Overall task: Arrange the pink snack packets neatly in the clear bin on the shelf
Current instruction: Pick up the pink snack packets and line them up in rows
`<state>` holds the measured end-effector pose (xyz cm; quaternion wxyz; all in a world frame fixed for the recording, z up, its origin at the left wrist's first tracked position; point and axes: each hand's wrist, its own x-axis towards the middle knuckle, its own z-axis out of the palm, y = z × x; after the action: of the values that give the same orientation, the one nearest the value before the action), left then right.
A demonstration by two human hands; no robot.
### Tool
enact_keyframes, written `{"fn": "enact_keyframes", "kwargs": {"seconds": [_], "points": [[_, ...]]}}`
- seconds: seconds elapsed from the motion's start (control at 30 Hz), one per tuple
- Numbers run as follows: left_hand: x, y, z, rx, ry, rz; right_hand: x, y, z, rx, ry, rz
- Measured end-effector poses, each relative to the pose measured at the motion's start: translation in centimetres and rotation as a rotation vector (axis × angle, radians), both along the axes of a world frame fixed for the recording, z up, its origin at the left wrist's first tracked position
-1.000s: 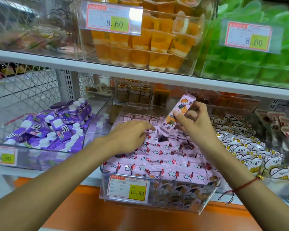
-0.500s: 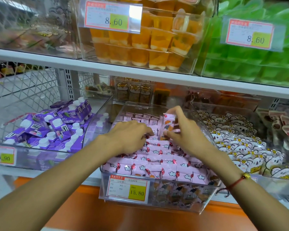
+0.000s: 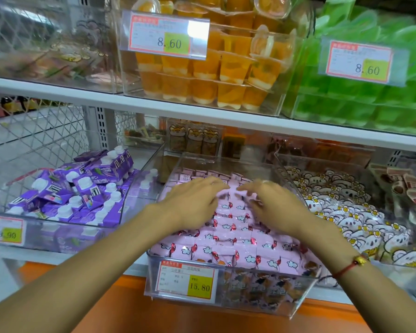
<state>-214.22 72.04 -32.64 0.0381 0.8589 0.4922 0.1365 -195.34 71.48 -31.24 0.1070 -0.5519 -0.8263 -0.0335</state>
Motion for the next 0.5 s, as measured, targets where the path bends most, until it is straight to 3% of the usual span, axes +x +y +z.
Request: {"fn": "enact_keyframes", "kwargs": {"seconds": [0.1,0.17,0.5], "points": [[1.0,-0.6,-0.1,-0.053,-0.083,-0.114,1.3,-0.1,1.3,0.182,0.146,-0.063],[1.6,-0.9,-0.3,-0.144,-0.038,-0.168,1.7,0.0,1.7,0.196,0.173,-0.082],[1.6,-0.8,-0.2,-0.25,0.163,-0.196,0.5,0.7,0.1,0.036,-0.191,-0.071]]}}
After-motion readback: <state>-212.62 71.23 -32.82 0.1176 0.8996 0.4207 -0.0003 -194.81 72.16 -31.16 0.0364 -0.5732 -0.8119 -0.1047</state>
